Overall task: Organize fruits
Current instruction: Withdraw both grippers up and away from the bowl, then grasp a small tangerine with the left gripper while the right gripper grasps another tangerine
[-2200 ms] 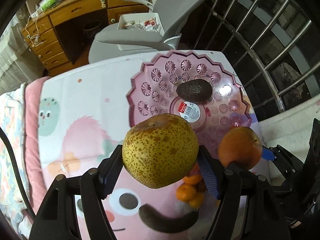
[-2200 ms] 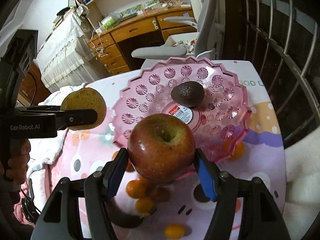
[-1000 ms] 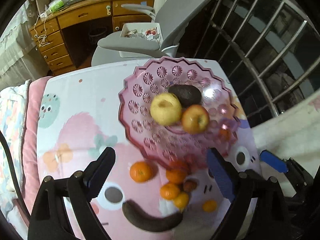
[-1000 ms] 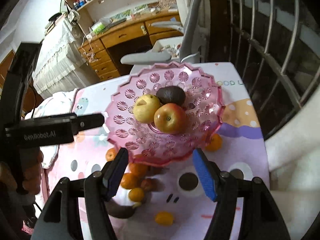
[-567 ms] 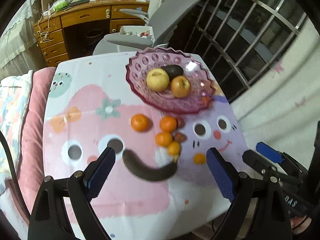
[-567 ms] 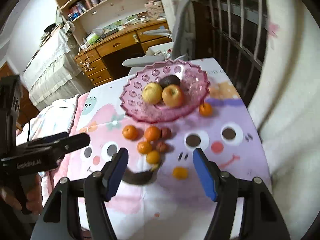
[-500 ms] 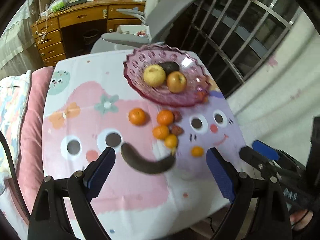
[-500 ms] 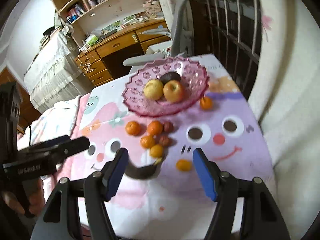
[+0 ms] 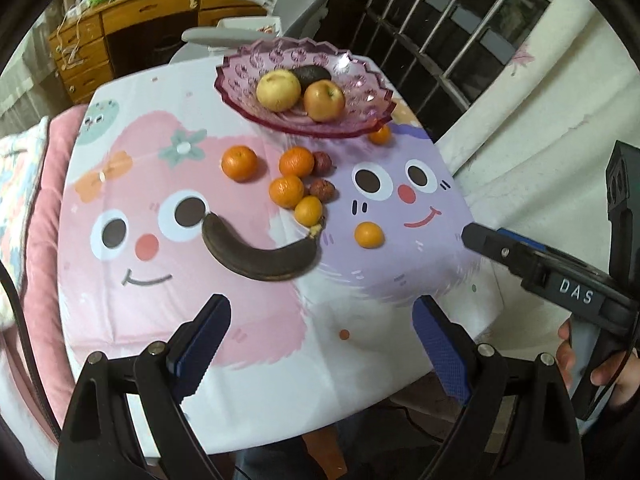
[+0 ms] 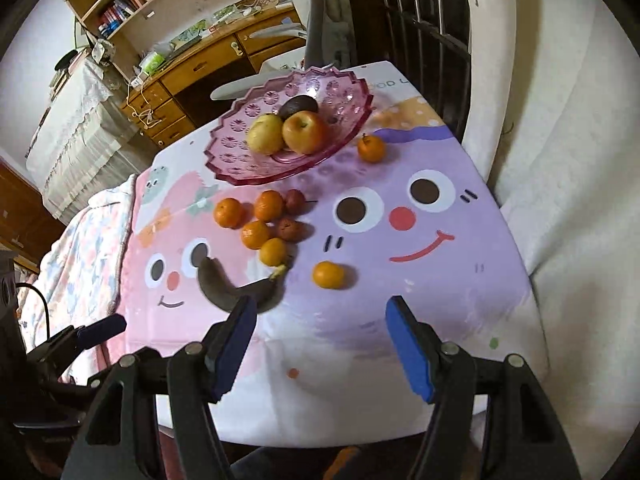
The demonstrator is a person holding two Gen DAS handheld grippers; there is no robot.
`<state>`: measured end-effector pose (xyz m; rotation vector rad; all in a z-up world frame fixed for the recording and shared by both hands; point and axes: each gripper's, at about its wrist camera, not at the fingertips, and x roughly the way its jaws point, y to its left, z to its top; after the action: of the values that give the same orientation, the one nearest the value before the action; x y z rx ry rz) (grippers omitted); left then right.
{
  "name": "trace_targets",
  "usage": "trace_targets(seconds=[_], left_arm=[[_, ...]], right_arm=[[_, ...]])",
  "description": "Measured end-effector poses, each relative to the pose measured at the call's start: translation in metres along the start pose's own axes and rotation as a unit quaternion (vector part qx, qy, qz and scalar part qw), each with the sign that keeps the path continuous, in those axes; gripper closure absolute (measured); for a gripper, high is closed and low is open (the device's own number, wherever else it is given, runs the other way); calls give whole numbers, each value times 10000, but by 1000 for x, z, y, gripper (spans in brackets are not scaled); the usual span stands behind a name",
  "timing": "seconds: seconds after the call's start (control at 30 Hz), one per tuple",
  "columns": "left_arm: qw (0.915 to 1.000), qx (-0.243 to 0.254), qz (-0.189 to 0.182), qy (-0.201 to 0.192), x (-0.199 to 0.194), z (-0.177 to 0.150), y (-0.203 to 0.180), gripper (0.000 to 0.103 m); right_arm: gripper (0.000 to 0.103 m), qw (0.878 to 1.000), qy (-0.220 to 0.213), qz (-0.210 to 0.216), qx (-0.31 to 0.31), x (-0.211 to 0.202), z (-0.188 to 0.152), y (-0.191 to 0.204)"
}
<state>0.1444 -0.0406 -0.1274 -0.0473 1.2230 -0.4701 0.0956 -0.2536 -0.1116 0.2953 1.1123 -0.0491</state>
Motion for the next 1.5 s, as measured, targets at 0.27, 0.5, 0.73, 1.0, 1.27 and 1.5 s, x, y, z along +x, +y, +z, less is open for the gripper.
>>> trace_targets(seconds=[0.27,0.5,0.73,1.0,1.27,1.5], left_arm=[[9928,-1123,337,233,47,-3,-20,11],[9799,-1880,542,395,87,-4,-47,11],[9726,-2122,942,85,110,6,-66,11],[9670,-2430,672,-365,136,26,-65,11],[9627,-2572,752,-368,164,43,-56,15],[9651,-2499,777,-110,189,52,-64,29]], right_arm=[[35,9951,263,72,-955,35,32,-35],[35,9817,263,323,-1856,61,59,-60],[35,9658,-240,452,-2541,83,80,-73],[35,9498,-1008,574,-2905,120,102,-77],[36,9417,-1264,572,-3066,161,115,-73],[36,9423,-1245,602,-3050,178,128,-68]])
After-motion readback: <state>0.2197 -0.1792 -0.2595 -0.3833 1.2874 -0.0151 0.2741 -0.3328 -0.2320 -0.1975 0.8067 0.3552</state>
